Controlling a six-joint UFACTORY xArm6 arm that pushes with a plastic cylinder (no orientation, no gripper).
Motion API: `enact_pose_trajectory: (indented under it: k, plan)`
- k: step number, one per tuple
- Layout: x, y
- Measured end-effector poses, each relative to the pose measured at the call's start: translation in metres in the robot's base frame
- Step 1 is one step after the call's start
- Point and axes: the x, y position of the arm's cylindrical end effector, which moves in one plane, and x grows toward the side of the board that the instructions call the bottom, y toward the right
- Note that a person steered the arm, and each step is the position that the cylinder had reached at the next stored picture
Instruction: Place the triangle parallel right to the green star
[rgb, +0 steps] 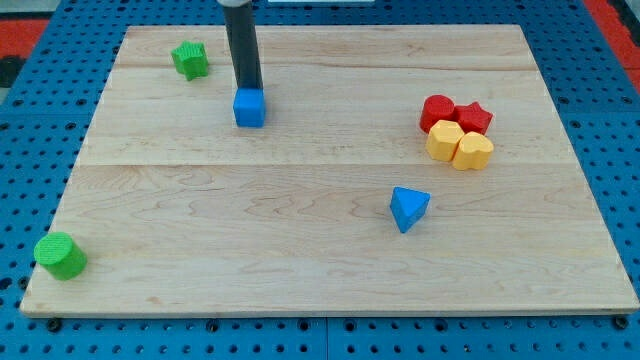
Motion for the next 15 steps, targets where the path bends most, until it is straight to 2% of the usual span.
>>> enact_pose_trajectory:
  k: [2,3,4,5,6,7,8,9,10,11,12,13,14,15]
  plan:
    - [0.096,0.094]
    - [0.088,0.107]
    - [0.121,0.193]
    - [0.19,0.233]
    - [0.211,0.187]
    - [0.162,0.145]
    - [0.16,0.183]
    - [0.152,0.187]
    - [0.134,0.171]
    - [0.113,0.111]
    - [0.126,0.191]
    - [0.104,0.184]
    - [0.091,0.124]
    - [0.095,0.092]
